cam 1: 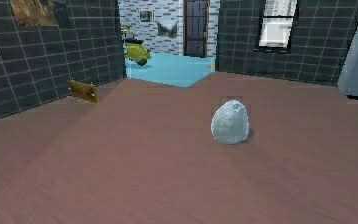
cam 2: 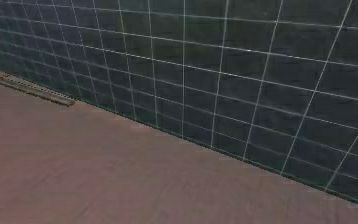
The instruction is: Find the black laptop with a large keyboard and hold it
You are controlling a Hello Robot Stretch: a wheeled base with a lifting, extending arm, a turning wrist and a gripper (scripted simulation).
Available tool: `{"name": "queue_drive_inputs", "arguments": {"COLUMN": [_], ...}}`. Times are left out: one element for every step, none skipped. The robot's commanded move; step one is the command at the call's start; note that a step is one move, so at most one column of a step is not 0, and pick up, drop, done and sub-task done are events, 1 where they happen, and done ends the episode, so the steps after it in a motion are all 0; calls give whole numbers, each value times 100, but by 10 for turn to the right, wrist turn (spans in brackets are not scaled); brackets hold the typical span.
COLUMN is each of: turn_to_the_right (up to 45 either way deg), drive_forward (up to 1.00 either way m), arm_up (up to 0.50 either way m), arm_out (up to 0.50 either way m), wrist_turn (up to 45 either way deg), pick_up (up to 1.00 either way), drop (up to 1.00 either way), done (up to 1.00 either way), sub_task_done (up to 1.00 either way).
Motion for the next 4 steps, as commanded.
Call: {"name": "queue_drive_inputs", "arguments": {"turn_to_the_right": [-60, 0, 0, 0], "drive_forward": [0, 100, 100, 45], "arm_up": [0, 0, 0, 0], "arm_out": [0, 0, 0, 0], "wrist_turn": [0, 0, 0, 0], "pick_up": [0, 0, 0, 0], "drop": [0, 0, 0, 0], "done": [0, 0, 0, 0], "sub_task_done": [0, 0, 0, 0]}}
